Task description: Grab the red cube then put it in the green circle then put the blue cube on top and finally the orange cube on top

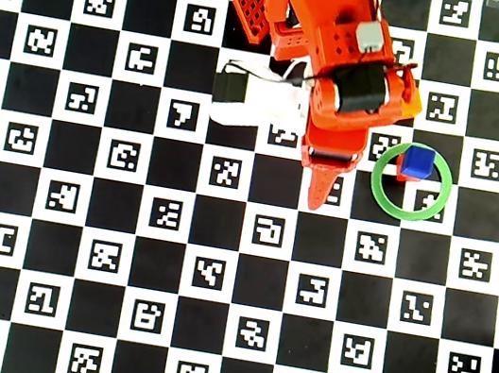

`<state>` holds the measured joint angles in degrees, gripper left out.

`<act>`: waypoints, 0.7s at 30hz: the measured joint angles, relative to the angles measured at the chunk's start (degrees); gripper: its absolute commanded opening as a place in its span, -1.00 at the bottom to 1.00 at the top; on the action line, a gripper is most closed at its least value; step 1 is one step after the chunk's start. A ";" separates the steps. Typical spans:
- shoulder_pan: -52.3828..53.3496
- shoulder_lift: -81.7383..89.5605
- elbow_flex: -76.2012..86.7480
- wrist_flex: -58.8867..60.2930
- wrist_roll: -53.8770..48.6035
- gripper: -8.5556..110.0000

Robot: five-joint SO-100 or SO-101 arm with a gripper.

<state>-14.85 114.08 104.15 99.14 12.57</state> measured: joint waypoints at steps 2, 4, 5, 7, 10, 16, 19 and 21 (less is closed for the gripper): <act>-0.35 2.37 1.49 0.00 0.70 -0.01; -1.49 4.75 3.25 0.00 1.85 -0.01; -2.20 5.89 4.04 0.00 2.90 -0.01; -3.78 8.00 4.75 0.00 4.75 -0.01; -7.12 10.37 5.27 0.00 7.03 -0.01; -17.93 13.18 7.38 0.00 14.41 0.00; -23.55 14.33 8.61 0.00 19.86 -0.03; -26.63 15.03 9.49 -0.09 23.55 -0.05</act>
<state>-41.48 129.11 113.64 99.05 36.12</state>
